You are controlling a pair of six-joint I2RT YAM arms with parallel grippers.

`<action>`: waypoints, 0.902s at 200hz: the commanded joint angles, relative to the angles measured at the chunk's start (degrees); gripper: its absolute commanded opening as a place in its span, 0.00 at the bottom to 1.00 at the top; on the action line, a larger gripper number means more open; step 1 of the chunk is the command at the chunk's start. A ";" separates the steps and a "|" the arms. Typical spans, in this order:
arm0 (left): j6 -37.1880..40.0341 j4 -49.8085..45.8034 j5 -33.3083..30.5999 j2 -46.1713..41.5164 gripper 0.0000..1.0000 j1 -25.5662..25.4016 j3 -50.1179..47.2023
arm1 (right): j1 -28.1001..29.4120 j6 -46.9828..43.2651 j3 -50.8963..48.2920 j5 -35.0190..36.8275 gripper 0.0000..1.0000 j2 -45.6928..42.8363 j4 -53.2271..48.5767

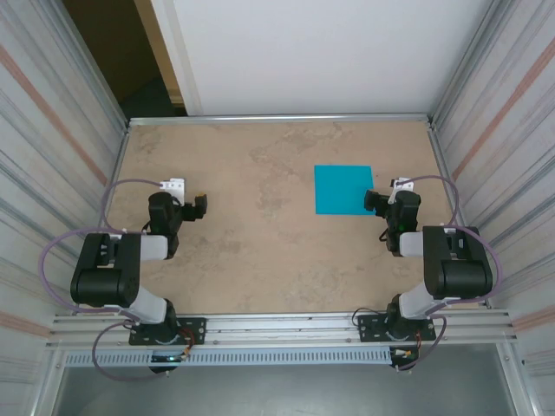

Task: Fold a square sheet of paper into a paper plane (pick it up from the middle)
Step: Move the square sheet of paper to the center of the table.

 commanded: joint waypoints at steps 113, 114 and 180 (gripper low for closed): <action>0.73 0.49 1.79 0.12 0.99 0.80 0.62 | -0.41 -0.90 1.14 -0.47 0.99 0.32 -0.34; 0.76 0.52 1.77 0.12 0.99 0.83 0.62 | -0.45 -0.91 1.12 -0.47 0.99 0.32 -0.34; 0.77 2.53 2.08 -0.59 0.99 0.86 -0.73 | -0.45 -0.96 0.64 -0.42 0.99 0.04 0.35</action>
